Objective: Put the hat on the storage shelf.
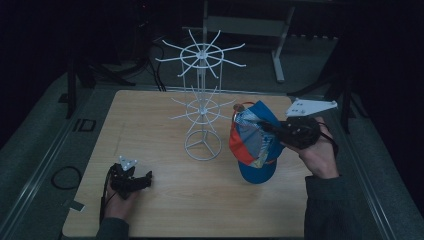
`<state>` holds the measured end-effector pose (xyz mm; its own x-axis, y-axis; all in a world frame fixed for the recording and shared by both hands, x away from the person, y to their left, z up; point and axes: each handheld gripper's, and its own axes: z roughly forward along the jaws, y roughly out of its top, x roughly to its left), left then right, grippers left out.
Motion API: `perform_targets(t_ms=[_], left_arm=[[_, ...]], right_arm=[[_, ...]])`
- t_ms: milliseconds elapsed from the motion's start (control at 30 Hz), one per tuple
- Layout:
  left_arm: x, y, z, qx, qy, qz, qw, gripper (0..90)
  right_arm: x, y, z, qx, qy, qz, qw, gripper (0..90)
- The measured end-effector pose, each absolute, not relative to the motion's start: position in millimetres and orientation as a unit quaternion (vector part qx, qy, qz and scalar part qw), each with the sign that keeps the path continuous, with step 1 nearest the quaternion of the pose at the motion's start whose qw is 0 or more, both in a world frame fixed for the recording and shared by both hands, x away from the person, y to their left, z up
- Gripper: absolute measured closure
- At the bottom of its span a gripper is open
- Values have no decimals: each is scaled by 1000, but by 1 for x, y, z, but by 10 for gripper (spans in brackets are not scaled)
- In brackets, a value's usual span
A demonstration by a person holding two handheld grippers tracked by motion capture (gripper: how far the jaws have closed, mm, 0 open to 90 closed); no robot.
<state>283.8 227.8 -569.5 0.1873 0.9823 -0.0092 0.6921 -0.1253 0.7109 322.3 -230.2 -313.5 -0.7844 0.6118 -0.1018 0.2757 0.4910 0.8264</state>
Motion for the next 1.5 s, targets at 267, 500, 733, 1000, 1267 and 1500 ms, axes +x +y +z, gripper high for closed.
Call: perform_targets(t_ms=[267,500,733,1000,1267,1500], left_arm=[[284,228,-569,710,590,242,299,147],[284,228,-570,710,590,242,300,147],[284,228,-570,709,590,242,300,147],[284,228,-570,709,590,242,300,147],[284,228,-570,709,590,242,300,147],[284,228,-570,709,590,242,300,147]], right_arm=[[322,-229,-307,260,840,434,199,885],[323,-230,-303,261,836,439,201,885],[325,-227,-300,258,833,445,204,886],[328,-224,-295,256,830,451,207,885],[330,-224,-290,256,824,461,208,885],[332,-224,-288,259,817,472,207,885]])
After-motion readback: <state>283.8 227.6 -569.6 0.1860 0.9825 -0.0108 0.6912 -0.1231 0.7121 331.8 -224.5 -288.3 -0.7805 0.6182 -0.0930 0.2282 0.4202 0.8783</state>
